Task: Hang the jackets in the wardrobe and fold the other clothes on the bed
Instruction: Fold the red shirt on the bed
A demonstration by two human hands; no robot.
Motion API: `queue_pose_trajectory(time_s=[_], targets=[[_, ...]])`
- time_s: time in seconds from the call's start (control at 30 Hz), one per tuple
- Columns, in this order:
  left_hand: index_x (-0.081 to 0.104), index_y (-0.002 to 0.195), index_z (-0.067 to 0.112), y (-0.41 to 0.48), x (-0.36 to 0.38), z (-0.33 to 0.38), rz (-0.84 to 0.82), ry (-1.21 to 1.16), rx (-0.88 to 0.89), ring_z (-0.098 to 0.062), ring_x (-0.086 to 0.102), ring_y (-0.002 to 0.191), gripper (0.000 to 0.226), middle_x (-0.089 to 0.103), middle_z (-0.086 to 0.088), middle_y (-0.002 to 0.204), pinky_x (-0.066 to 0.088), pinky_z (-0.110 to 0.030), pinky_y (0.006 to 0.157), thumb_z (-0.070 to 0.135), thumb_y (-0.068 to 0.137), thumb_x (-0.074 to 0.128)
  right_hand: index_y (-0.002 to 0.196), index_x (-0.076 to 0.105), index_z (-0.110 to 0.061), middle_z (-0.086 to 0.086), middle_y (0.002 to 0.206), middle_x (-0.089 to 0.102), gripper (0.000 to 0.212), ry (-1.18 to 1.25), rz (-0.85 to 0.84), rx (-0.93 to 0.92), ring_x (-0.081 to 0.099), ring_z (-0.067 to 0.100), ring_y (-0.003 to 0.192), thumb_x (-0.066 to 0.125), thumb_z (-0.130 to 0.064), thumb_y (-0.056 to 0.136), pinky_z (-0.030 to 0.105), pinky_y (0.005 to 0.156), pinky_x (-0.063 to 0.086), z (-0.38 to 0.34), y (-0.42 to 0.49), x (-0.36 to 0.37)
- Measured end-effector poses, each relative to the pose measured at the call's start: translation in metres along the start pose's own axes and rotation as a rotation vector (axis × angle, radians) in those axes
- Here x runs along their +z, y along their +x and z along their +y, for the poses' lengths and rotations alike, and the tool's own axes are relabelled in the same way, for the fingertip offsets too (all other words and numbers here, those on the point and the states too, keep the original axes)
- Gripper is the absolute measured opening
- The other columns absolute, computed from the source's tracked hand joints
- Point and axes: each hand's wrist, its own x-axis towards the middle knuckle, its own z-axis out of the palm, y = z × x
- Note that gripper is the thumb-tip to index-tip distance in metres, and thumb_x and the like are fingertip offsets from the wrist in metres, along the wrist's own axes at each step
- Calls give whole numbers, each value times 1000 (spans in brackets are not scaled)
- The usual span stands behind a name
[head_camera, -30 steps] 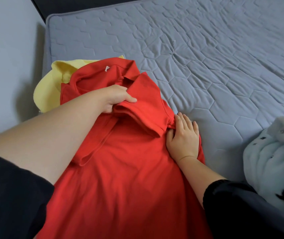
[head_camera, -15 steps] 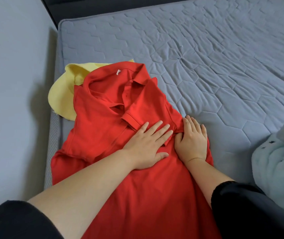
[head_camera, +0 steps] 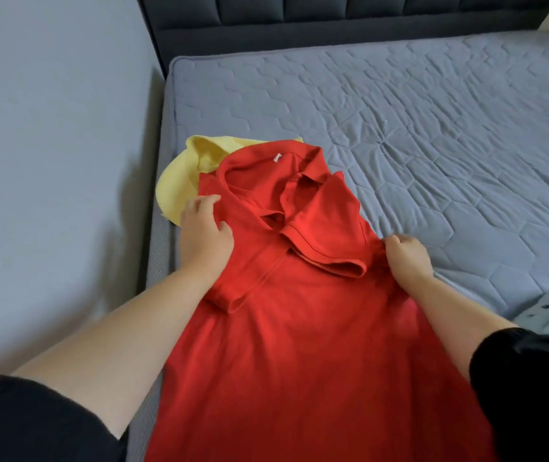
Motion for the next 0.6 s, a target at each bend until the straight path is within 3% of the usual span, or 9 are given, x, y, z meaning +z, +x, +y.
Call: queue_pose_trajectory(time_s=[0.1,0.17,0.23,0.33,0.47,0.6], targets=[[43,138,12,23,-4,-11,-36,-111,-188,-25,51,117,56,44,-10,134,41,-37,103,2,84,53,82,62,-5,3,72,55,19,325,-103,12,50,20,71,49,-19,83,30,64,34,-44,30,7],[42,139,11,34,0,-16,-52,-124,-225,-26,52,118,59,47,-11,135,41,-41,104,4,82,57,78,63,-13,-6,62,58,11,535,-222,58,49,12,61,56,-21,83,24,58,34,-65,45,19],[39,141,10,44,6,-21,-97,-139,-250,-26,50,122,63,48,-11,136,39,-41,106,9,82,62,89,67,-21,-10,75,70,13,510,-372,106,62,8,72,63,-33,85,23,66,45,-73,55,31],[40,140,13,55,13,-28,-145,-192,-291,-24,51,120,63,52,-6,132,40,-34,101,19,83,66,111,65,-24,-5,103,70,38,446,-474,191,64,13,96,70,-45,79,30,86,48,-70,74,38],[51,132,16,76,19,-34,-206,-276,-318,-20,53,117,56,54,0,127,39,-28,94,28,81,69,108,66,-19,-1,107,69,28,593,-567,274,63,13,101,70,-31,83,32,99,45,-61,93,43],[45,135,14,95,21,-33,-241,-217,-384,-25,50,123,74,50,-4,135,40,-42,105,31,72,79,107,65,-16,2,101,70,22,705,-594,301,63,15,98,67,-22,86,34,97,46,-53,101,46]])
